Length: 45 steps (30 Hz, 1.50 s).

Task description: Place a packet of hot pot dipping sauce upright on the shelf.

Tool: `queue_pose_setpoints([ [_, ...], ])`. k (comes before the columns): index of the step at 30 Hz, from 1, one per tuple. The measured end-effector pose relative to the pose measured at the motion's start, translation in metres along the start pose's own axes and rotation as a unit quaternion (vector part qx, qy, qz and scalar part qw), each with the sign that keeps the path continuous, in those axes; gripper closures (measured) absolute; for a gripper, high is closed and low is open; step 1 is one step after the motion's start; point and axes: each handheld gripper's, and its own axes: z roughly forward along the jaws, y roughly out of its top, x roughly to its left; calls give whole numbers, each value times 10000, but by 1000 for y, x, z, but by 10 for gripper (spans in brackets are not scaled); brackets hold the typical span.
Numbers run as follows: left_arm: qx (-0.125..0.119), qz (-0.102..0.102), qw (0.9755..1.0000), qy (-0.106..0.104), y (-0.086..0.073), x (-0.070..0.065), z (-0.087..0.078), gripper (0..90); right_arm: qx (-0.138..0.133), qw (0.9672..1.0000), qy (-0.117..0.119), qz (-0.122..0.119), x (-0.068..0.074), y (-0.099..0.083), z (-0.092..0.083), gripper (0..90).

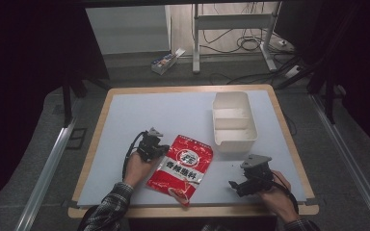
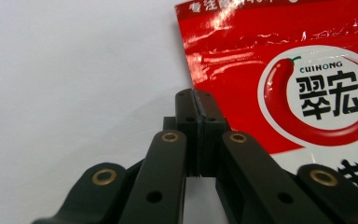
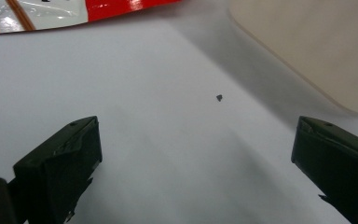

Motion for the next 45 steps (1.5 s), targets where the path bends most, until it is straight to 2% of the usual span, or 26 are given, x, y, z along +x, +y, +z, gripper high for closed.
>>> queue_pose_setpoints([
  [2,35,27,9999,-108,1,0,1,899,-10,10000,-9,2,1,0,0,15],
  [6,76,82,9998,-179,2,-2,1,899,5,10000,9,-3,0,0,0,15],
  [15,203,291,9984,-440,2,-15,2,900,-20,10000,0,15,0,0,-1,15],
  [16,232,306,9969,-690,2,-17,1,899,-22,10000,3,18,0,0,-1,15],
  [17,232,306,9969,-690,2,-17,1,899,-22,10000,3,18,0,0,-1,15],
  [18,276,351,9917,-1206,1,-23,5,899,-26,10000,15,29,0,0,-1,15],
  [20,343,607,9925,-1007,5,-32,4,899,-17,10000,23,32,0,0,-1,15],
  [24,251,649,9925,-1009,4,-33,5,898,-28,10000,27,39,0,0,-1,14],
  [25,230,689,9928,-947,4,-33,4,898,-32,10000,26,34,0,0,-1,14],
  [26,177,743,9939,-795,3,-33,1,897,-42,10000,56,51,0,0,-1,14],
  [29,62,719,9951,-673,0,-32,-4,896,-29,9999,89,46,-1,0,0,14],
  [30,45,749,9955,-587,-1,-31,-7,862,-21,9999,125,37,0,0,1,11],
  [32,-86,643,9968,-470,-5,-28,-16,846,-23,9998,202,63,0,0,2,8],
  [33,-86,643,9968,-470,-5,-28,-16,843,-23,9998,202,63,0,0,2,8],
  [35,-204,560,9974,-413,-11,-24,-26,811,-24,9995,290,106,0,2,4,0],
  [38,-259,569,9974,-352,-16,-23,-31,718,-37,9992,363,135,0,3,6,0],
  [39,-282,573,9976,-267,-19,-23,-34,680,-24,9992,379,93,1,4,9,0],
  [41,-323,595,9975,-225,-20,-23,-36,580,3,9991,413,112,1,6,12,0],
  [42,-393,604,9972,-207,-22,-23,-38,580,3,9991,413,112,1,6,12,0],
  [45,-515,640,9966,-84,-27,-25,-43,370,-33,9987,495,101,2,9,16,0],
])
